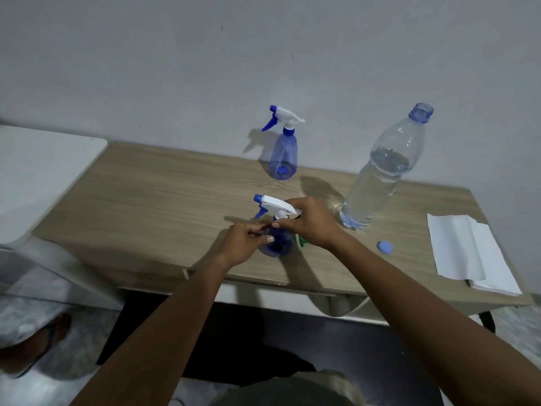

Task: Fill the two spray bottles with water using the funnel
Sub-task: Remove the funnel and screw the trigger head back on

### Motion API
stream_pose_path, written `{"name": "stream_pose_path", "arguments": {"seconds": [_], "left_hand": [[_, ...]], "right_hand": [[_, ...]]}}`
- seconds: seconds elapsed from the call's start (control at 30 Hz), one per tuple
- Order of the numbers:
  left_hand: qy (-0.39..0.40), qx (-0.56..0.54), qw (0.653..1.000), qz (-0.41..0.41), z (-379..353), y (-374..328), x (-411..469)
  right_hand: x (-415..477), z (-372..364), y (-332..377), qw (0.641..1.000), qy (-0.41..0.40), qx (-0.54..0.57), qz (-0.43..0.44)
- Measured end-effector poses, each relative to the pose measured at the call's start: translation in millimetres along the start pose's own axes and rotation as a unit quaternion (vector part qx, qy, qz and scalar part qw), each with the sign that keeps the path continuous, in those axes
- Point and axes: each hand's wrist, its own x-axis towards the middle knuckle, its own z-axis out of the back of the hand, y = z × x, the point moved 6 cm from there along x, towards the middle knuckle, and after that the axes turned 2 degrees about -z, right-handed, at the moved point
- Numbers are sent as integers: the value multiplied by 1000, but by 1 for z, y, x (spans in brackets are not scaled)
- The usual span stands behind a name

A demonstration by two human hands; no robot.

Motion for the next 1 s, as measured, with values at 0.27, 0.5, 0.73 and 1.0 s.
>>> {"name": "stream_pose_path", "arguments": {"seconds": [0.27,0.5,0.73,1.0], "left_hand": [[27,5,1000,4,-2,1,4],[50,19,999,5,-2,1,4],[47,11,999,4,-5,3,1],[57,48,997,0,-1,10,1]], "right_hand": [[1,2,-7,997,76,14,12],[2,1,-9,998,36,-26,37],[1,-6,-16,999,22,-24,44],[4,-3,-13,995,94,3,45]]}}
